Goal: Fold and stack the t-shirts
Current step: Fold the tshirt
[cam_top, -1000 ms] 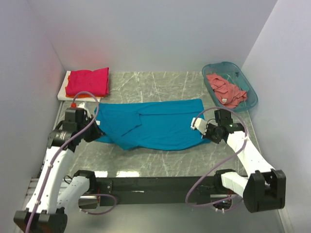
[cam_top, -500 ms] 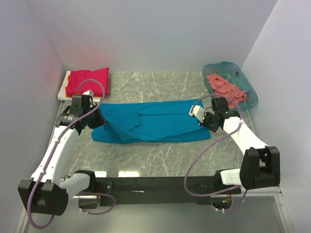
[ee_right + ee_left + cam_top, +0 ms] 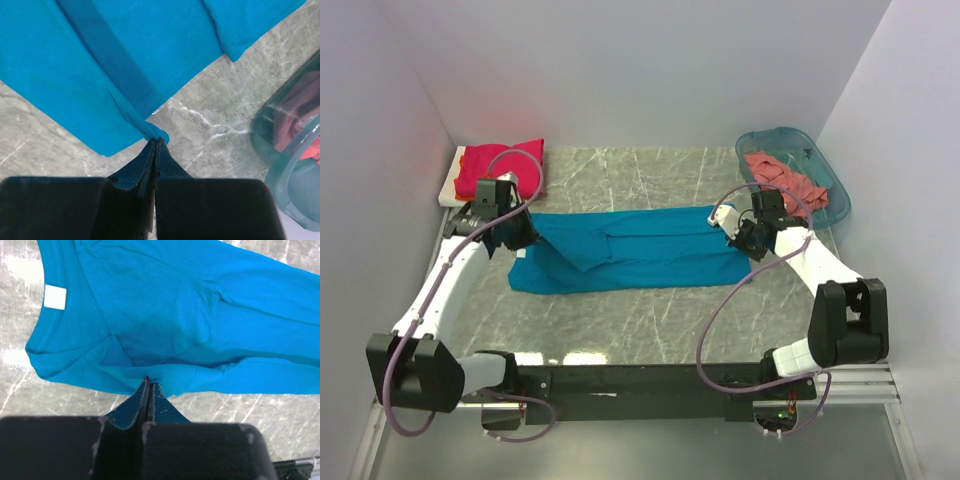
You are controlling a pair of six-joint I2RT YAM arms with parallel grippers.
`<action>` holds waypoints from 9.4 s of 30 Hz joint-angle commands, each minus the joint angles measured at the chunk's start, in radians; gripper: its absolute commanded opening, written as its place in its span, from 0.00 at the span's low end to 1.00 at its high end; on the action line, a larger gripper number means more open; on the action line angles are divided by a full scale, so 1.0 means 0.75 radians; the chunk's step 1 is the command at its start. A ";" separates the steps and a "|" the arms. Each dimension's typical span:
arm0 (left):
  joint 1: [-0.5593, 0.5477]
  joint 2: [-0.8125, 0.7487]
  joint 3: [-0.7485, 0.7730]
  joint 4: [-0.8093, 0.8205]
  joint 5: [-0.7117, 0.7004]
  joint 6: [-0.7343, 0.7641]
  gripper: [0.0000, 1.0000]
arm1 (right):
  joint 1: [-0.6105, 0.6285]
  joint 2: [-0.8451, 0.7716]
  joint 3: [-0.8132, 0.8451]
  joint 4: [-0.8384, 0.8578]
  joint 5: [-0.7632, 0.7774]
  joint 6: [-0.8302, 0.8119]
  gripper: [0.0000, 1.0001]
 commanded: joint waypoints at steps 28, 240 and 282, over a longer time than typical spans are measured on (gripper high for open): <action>0.007 0.175 0.152 0.074 -0.065 0.085 0.01 | -0.025 0.178 0.123 0.041 0.064 0.064 0.00; -0.106 -0.803 -0.404 0.455 -0.574 0.151 0.99 | 1.092 1.221 1.477 -0.045 0.288 1.007 0.17; -0.034 -0.539 -0.756 0.457 -0.265 -1.019 0.97 | 0.468 -0.160 -0.005 -0.002 -0.482 -0.052 0.74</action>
